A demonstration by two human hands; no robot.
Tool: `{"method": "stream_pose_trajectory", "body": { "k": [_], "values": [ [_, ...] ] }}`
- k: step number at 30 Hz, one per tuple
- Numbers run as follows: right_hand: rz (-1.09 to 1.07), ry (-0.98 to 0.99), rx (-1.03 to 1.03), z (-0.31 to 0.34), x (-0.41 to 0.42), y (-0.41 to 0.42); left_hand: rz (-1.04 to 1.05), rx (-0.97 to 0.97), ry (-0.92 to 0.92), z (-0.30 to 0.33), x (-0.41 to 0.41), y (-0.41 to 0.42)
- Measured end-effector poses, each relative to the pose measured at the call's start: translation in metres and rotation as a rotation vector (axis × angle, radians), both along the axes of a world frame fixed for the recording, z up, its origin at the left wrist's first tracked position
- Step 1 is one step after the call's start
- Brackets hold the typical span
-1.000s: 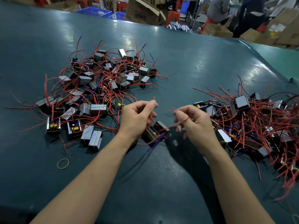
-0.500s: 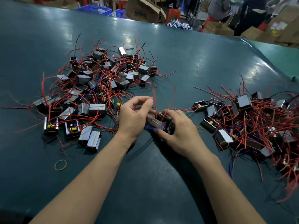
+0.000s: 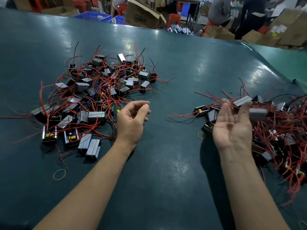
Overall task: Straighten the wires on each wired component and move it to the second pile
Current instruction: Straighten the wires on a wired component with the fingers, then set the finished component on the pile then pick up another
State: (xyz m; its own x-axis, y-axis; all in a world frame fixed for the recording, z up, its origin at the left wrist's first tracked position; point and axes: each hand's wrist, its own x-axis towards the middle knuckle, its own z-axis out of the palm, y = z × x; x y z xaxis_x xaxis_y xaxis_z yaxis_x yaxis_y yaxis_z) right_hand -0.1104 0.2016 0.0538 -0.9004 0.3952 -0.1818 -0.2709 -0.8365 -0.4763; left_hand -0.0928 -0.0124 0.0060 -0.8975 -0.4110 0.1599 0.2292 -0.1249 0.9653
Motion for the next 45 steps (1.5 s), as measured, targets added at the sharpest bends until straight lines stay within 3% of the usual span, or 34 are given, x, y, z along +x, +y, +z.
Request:
{"method": "stream_pose_trajectory", "body": {
  "k": [6, 15, 20, 24, 27, 32, 34, 38, 45],
  "values": [
    [0.058, -0.143, 0.078, -0.008, -0.004, -0.001, -0.016, -0.007, -0.008, 0.000, 0.001, -0.001],
    [0.368, -0.117, 0.138, -0.011, 0.005, -0.016, -0.036, -0.026, -0.014, -0.002, 0.000, 0.000],
    [0.421, -0.184, 0.527, -0.018, 0.009, -0.040, -0.051, -0.058, -0.009, -0.001, 0.002, 0.000],
    [0.352, -0.173, 0.679, -0.019, 0.004, -0.036, -0.035, -0.120, -0.014, -0.001, 0.003, 0.000],
    [0.387, -0.167, 0.883, -0.028, 0.003, -0.035, 0.019, -0.290, -0.013, 0.000, 0.004, 0.006],
    [0.378, -0.049, 1.395, -0.052, 0.004, -0.045, 0.344, -0.962, 0.132, 0.006, 0.004, -0.006],
    [0.384, -0.040, 1.461, -0.056, 0.002, -0.044, 0.536, -1.163, -0.049, 0.009, -0.003, -0.024],
    [0.403, -0.040, 1.403, -0.058, -0.002, -0.040, 0.615, -1.221, -0.564, 0.007, -0.005, -0.049],
    [0.413, -0.042, 1.425, -0.059, -0.003, -0.040, 0.506, -1.363, -0.568, 0.001, -0.004, -0.051]
  ]
}}
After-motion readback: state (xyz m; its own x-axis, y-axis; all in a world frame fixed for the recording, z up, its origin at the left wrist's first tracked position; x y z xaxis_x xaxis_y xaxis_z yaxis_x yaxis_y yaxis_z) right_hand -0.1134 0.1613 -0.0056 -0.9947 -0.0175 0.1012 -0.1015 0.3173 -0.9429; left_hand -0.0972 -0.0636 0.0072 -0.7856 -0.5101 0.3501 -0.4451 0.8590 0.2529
